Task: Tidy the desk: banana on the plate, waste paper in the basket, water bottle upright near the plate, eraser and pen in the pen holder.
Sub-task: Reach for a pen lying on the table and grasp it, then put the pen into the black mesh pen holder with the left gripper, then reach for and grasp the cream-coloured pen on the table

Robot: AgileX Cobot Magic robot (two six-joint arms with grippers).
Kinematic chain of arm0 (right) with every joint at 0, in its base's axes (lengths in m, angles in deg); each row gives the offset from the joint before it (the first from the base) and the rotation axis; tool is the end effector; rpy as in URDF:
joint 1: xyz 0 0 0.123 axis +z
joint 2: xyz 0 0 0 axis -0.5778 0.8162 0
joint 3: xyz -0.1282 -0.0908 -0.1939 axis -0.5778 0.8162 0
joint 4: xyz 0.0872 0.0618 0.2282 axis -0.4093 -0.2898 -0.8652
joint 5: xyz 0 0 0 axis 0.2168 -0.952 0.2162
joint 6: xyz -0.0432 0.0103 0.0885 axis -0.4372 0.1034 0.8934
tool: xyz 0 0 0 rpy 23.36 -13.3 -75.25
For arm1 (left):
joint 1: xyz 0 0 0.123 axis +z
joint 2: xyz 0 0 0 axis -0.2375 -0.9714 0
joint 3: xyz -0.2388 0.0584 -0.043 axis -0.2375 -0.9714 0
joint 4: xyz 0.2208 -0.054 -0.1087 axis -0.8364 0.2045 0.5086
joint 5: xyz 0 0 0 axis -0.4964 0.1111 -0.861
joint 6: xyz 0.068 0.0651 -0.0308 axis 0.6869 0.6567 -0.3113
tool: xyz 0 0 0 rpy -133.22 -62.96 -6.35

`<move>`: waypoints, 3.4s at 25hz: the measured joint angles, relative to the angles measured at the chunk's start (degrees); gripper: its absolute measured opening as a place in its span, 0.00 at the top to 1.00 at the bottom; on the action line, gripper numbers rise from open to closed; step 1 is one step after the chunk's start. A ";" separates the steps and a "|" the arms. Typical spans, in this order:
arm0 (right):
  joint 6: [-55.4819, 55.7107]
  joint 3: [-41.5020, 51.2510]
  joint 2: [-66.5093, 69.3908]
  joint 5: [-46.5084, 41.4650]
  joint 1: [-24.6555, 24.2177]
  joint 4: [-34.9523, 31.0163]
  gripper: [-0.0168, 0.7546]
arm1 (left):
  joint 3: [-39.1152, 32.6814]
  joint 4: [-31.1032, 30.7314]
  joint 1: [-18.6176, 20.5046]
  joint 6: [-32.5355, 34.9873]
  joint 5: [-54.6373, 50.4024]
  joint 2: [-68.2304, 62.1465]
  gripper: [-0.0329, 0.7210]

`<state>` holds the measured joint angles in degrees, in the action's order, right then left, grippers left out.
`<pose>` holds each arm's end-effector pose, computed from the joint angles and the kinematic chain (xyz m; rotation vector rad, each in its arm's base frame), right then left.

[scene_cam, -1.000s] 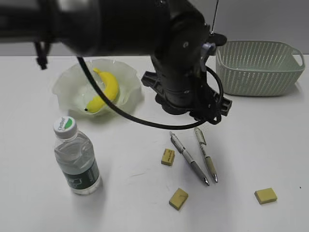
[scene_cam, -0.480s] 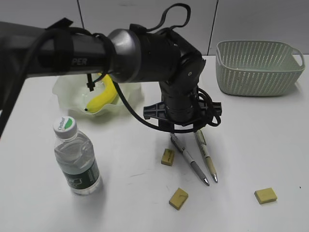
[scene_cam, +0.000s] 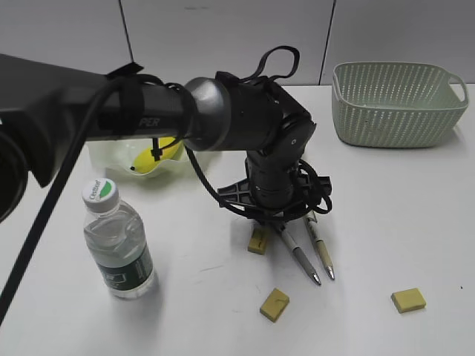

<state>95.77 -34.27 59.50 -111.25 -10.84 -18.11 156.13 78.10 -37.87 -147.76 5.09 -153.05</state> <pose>0.0376 0.0050 0.2792 -0.2848 1.9896 0.2061 0.2956 -0.3497 0.0817 -0.1070 2.8617 -0.1744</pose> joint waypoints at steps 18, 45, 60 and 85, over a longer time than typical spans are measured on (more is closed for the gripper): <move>0.05 0.00 0.00 0.02 0.00 0.04 0.59 | 0.22 -8.97 0.00 -1.07 19.11 8.85 0.78; 0.05 0.00 0.00 0.02 0.00 0.04 0.64 | 0.24 -51.95 14.88 -1.29 60.06 6.01 0.65; 0.05 0.00 0.00 0.02 0.00 0.04 0.66 | -0.08 -42.10 7.96 15.52 22.54 22.39 0.63; 0.05 0.00 0.00 0.02 0.00 0.22 0.66 | -69.17 1.60 7.39 44.52 -9.83 123.91 0.20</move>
<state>95.82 -34.27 59.50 -111.24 -10.84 -17.89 86.96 79.70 -30.48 -103.24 -4.74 -29.14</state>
